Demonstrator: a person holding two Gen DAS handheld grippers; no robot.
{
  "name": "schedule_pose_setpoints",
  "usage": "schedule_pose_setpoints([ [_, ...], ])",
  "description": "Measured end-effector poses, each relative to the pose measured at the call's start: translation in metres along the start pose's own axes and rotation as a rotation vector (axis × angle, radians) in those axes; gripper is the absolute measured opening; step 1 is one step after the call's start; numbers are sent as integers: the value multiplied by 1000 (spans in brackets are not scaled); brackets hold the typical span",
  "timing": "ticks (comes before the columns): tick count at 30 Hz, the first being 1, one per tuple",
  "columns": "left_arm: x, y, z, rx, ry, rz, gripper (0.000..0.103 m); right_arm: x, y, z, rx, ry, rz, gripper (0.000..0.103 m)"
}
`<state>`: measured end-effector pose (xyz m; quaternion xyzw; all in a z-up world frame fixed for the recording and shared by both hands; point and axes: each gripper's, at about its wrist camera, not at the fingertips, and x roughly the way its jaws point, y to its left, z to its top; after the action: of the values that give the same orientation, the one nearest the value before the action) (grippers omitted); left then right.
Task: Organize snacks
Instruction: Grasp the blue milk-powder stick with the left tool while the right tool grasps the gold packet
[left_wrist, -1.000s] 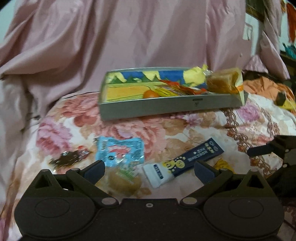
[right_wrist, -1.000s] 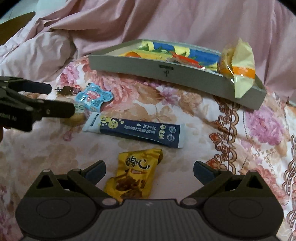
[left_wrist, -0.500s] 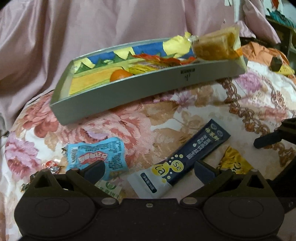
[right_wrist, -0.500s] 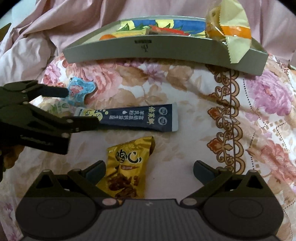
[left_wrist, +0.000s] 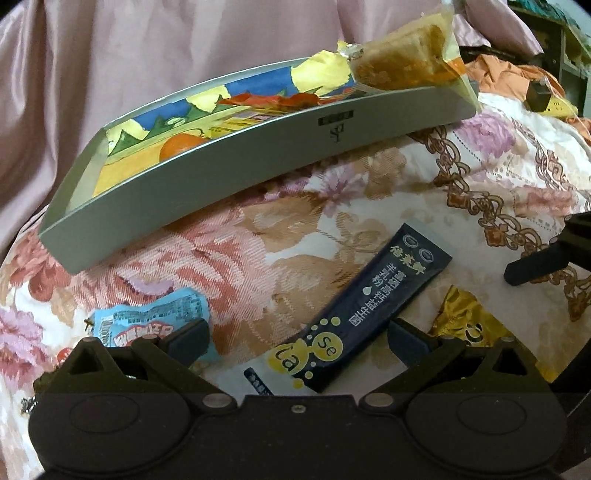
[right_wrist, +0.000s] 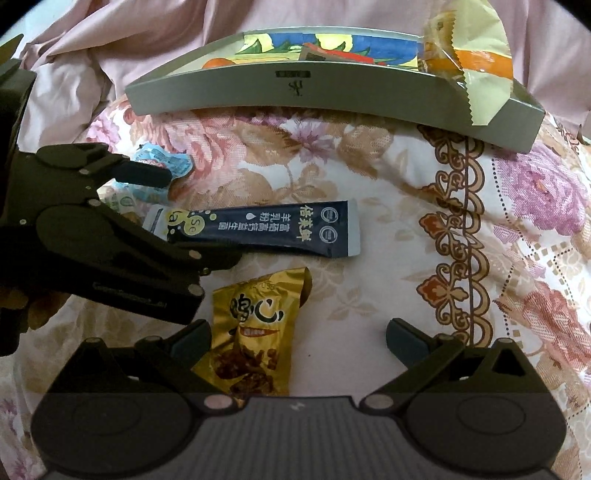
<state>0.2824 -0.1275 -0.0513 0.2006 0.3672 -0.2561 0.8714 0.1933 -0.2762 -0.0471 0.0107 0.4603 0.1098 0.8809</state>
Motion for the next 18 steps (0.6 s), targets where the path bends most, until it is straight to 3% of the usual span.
schedule_pose_setpoints([
  [5,0,-3,-2,22,10,1,99,1,1,-1,-14,-2,-6,103],
  [7,0,-2,-2,12,18,-32,86,1,1,-1,-20,-2,-8,103],
  [13,0,2,-4,-52,38,-72,75,0,2,-1,-34,-8,-5,102],
  [18,1,-1,1,-59,47,-79,58,-5,4,-7,-29,-25,1,91],
])
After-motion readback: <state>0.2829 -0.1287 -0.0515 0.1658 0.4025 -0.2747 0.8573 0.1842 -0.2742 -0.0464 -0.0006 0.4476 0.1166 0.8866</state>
